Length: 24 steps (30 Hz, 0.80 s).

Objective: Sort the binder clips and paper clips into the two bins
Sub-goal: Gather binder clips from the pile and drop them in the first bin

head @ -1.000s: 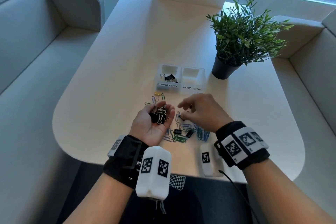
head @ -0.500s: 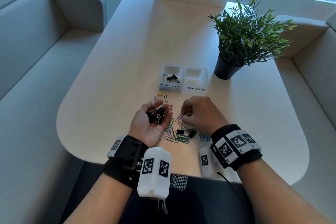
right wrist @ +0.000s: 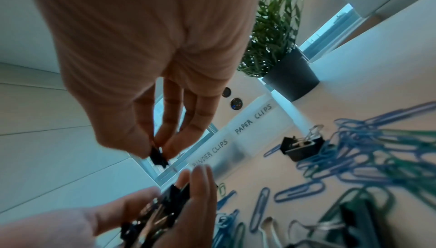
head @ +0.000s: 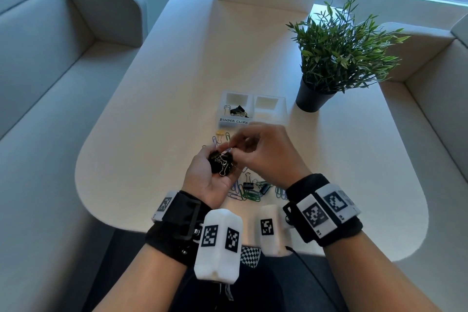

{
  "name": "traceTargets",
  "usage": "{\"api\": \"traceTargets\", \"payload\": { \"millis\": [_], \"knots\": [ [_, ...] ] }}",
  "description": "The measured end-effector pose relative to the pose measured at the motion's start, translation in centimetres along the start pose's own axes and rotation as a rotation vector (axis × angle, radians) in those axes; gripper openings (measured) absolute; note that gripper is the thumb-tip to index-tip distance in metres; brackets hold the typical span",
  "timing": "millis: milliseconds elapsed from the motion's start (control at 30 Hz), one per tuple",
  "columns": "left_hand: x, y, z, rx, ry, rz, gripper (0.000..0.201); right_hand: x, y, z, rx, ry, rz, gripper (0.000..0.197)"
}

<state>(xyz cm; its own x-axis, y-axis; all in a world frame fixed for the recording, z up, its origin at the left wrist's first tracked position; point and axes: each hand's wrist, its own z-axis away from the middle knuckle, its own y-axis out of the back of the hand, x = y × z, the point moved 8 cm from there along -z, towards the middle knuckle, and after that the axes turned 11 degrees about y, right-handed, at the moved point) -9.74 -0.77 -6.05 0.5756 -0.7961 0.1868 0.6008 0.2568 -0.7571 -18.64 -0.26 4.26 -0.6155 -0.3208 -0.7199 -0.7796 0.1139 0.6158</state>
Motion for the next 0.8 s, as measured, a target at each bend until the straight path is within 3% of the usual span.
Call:
{"api": "traceTargets", "payload": {
  "millis": [67,200,367,567,733,800],
  "knots": [
    [0.1,-0.4,0.0,-0.005,0.001,-0.022,0.019,-0.1,-0.3,0.0,-0.017,0.010,0.040,0.013],
    [1.4,-1.3,-0.2,0.005,-0.025,0.006,0.022,0.3,1.5,0.8,0.103,0.011,0.097,0.015],
    [4.8,-5.4,-1.3,0.007,-0.108,-0.150,0.015,1.9,1.8,2.1,0.077,-0.036,0.152,0.012],
    [6.9,-9.9,-3.6,0.221,-0.237,-0.568,0.022,2.8,2.3,3.1,0.054,-0.045,0.169,0.012],
    [7.1,-10.6,-4.2,0.329,-0.229,-0.751,0.008,3.2,3.1,3.3,0.075,-0.052,0.168,0.012],
    [7.3,-10.6,-4.2,0.330,-0.217,-0.819,0.026,3.3,3.2,3.3,0.076,-0.056,0.162,0.011]
  ]
}}
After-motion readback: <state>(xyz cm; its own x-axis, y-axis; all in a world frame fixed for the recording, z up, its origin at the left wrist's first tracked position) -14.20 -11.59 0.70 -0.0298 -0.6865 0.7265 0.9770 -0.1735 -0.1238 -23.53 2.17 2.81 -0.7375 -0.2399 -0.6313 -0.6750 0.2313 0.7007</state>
